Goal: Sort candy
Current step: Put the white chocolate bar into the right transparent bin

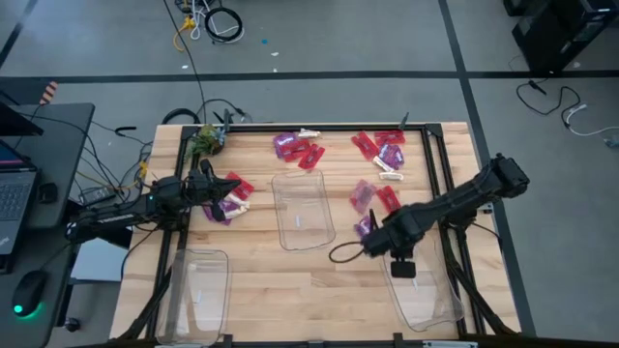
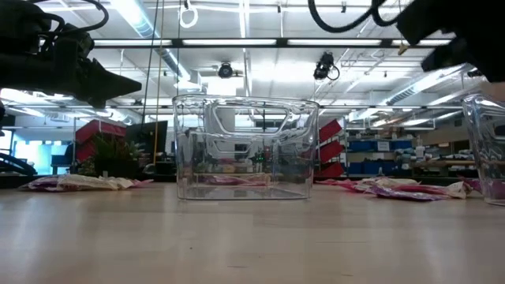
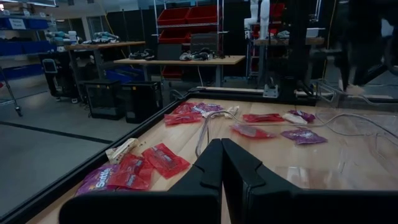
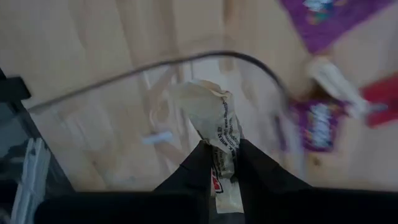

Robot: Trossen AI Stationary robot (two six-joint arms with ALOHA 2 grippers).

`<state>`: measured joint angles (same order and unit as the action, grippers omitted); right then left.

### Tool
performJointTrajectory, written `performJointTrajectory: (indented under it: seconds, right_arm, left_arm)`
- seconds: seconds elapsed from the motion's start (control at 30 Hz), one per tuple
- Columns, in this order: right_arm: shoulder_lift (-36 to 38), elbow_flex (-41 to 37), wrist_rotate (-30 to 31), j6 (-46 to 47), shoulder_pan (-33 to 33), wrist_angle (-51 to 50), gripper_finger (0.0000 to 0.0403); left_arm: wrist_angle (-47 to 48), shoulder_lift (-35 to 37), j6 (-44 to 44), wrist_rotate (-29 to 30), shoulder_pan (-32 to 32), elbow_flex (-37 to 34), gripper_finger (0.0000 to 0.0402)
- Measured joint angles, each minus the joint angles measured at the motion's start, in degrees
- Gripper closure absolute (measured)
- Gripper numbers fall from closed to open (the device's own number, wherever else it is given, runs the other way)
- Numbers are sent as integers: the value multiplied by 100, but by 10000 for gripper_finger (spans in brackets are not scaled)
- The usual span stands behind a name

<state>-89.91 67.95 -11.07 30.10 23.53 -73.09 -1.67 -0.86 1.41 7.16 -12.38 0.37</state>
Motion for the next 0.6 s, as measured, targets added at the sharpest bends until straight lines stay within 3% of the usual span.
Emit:
performJointTrajectory:
  seconds: [0.37, 0.6]
  right_arm:
    - [34, -1246, 126, 1323, 199, 2113, 351]
    - [17, -1243, 262, 3067, 135, 2300, 351]
  left_arm:
    - [11, 0, -6, -2, 0, 0, 396]
    - [13, -5, -11, -4, 0, 1, 396]
